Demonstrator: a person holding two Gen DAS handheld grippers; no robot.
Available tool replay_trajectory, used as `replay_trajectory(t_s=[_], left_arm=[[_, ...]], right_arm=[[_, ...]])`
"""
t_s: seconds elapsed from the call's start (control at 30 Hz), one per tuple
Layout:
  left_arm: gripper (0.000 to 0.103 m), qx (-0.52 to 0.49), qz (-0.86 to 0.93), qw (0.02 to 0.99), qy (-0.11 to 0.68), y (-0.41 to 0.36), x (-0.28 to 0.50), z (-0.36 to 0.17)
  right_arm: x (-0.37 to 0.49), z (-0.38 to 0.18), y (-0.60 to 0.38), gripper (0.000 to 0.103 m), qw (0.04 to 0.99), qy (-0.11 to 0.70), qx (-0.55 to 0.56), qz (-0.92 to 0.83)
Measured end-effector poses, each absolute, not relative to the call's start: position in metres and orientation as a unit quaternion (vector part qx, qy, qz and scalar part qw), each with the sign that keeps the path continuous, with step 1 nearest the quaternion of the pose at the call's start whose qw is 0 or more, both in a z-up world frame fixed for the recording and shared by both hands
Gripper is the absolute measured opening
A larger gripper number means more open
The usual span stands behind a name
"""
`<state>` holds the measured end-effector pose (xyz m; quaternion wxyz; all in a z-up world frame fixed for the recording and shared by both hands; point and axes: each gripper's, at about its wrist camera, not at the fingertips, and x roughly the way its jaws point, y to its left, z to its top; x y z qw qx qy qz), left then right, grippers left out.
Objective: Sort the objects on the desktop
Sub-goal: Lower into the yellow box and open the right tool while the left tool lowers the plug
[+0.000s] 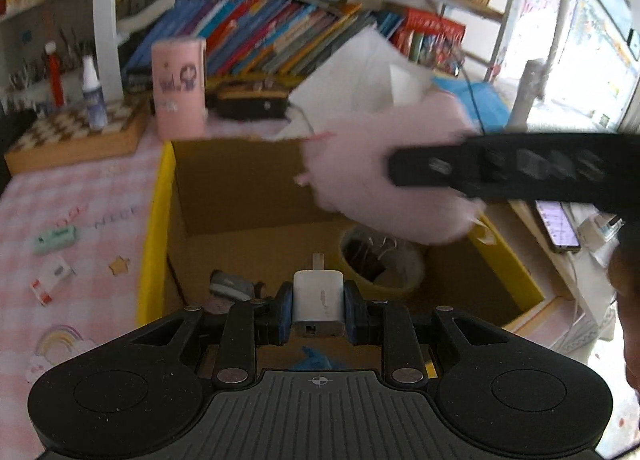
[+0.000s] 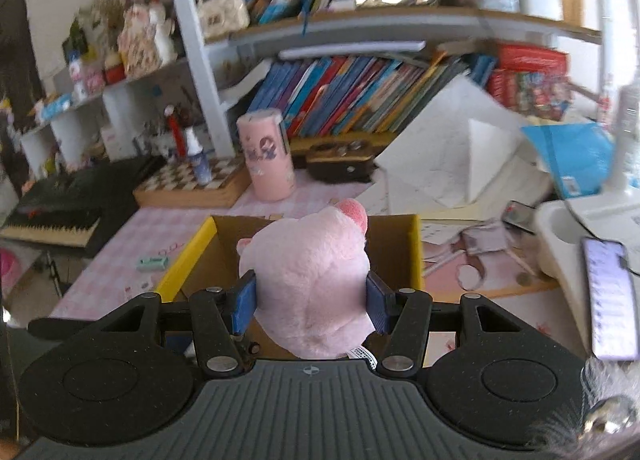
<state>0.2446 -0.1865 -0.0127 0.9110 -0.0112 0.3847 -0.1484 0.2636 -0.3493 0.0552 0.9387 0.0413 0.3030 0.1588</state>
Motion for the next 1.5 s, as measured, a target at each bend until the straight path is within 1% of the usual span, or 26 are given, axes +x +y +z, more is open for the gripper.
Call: replay_trajectory(t_s=[0.2,0.33,0.5,0.63,0.73,0.77,0.87,0.9,0.93,0.97,1.03,1.1,1.17,1.27,1.37,1.5], left_arm=[[0.024,-0.032,-0.144,0.895,0.422,-0.188,0.255,-0.028],[0.024,-0.033,-0.142,0.888,0.435,-0.189,0.256,-0.034],[0.024,-0.037,-0.140,0.884,0.445,-0.191,0.259,-0.038],[0.024,-0.028,-0.136,0.886,0.443,-0.193,0.259,-0.039],[0.026,-0.022,-0.131,0.891,0.435,-0.193,0.257,-0.035],[0.028,-0.021,-0.130,0.893,0.430,-0.192,0.255,-0.033],[0.034,-0.013,-0.122,0.903,0.412,-0.191,0.249,-0.023],[0.036,-0.010,-0.121,0.906,0.405,-0.190,0.247,-0.019],[0.041,-0.008,-0.118,0.911,0.395,-0.189,0.242,-0.014],[0.048,-0.007,-0.115,0.916,0.385,-0.187,0.237,-0.009],[0.053,-0.006,-0.109,0.925,0.364,-0.182,0.226,0.001],[0.054,-0.006,-0.099,0.933,0.346,-0.174,0.216,0.010],[0.061,-0.007,-0.083,0.941,0.328,-0.165,0.210,0.019],[0.065,-0.012,-0.056,0.951,0.304,-0.149,0.195,0.028],[0.067,-0.021,-0.032,0.958,0.285,-0.133,0.179,0.035],[0.069,-0.030,-0.013,0.962,0.270,-0.116,0.161,0.037]], right_arm=[[0.327,0.033,-0.322,0.052,0.909,0.373,0.005,0.186],[0.349,0.014,-0.311,0.052,0.891,0.412,-0.006,0.193],[0.360,0.001,-0.305,0.053,0.880,0.433,-0.020,0.197],[0.364,0.000,-0.305,0.058,0.881,0.429,-0.024,0.200],[0.362,0.003,-0.306,0.063,0.885,0.416,-0.017,0.209],[0.361,0.006,-0.307,0.068,0.887,0.409,-0.013,0.212],[0.355,0.014,-0.309,0.072,0.896,0.388,-0.010,0.215],[0.352,0.018,-0.310,0.073,0.900,0.380,-0.011,0.216],[0.349,0.021,-0.310,0.073,0.903,0.372,-0.011,0.215],[0.344,0.026,-0.312,0.073,0.908,0.361,-0.010,0.214],[0.333,0.036,-0.317,0.073,0.918,0.336,-0.004,0.209],[0.319,0.046,-0.325,0.073,0.929,0.310,0.004,0.203],[0.303,0.054,-0.333,0.073,0.939,0.286,0.011,0.192],[0.279,0.064,-0.342,0.073,0.952,0.254,0.016,0.172],[0.255,0.067,-0.348,0.073,0.962,0.228,0.017,0.150],[0.226,0.065,-0.354,0.072,0.970,0.213,0.023,0.111]])
